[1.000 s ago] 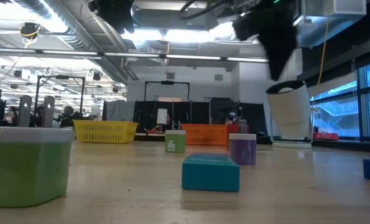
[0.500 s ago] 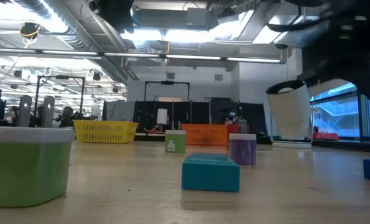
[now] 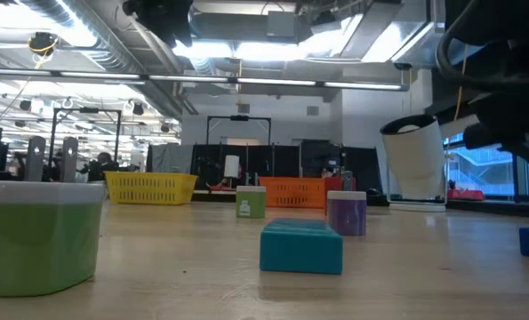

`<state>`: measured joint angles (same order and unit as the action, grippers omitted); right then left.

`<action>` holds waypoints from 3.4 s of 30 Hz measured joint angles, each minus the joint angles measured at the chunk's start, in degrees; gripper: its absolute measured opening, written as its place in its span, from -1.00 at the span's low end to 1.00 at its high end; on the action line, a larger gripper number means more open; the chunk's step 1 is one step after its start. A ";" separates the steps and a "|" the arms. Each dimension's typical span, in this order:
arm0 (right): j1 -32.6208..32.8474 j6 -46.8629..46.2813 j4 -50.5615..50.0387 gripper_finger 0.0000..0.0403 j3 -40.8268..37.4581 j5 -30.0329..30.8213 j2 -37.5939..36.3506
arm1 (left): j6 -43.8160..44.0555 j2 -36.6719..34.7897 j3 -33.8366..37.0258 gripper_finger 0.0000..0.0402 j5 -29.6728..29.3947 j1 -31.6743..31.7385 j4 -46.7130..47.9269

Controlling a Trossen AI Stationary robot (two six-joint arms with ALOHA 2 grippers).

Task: Pick & Place Office items
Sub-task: Put the white digital timer into the orange bin

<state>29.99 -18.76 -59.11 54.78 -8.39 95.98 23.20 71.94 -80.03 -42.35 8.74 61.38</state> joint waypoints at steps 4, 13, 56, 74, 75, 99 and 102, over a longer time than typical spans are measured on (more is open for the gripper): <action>0.77 -0.42 7.16 0.19 -2.76 -0.01 0.00 | 2.46 0.00 0.00 0.26 -3.81 -0.01 -0.33; 3.35 -1.32 12.63 0.19 -6.06 3.74 -0.28 | 4.79 0.02 0.00 0.26 -4.13 0.01 -0.32; -8.78 -66.24 8.74 -0.21 14.81 68.91 -1.29 | -0.43 0.07 0.00 0.26 -2.69 -0.01 -0.04; -25.40 -10.72 25.31 -0.20 37.49 48.11 -1.42 | -1.02 0.07 0.00 0.26 4.94 -0.03 0.14; -25.76 -8.11 26.81 -0.20 38.23 46.68 -1.42 | -1.02 0.07 0.00 0.26 4.94 -0.01 0.14; -41.18 11.43 25.98 -0.20 36.98 30.30 -4.50 | -0.41 0.07 -0.01 0.26 -0.15 0.10 0.12; -45.42 8.27 31.53 -0.20 29.01 26.66 -4.50 | -0.39 0.07 0.00 0.26 -2.33 0.12 0.10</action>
<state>-15.42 -10.48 -27.57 83.79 18.27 91.48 22.81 72.01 -80.03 -44.68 8.86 61.47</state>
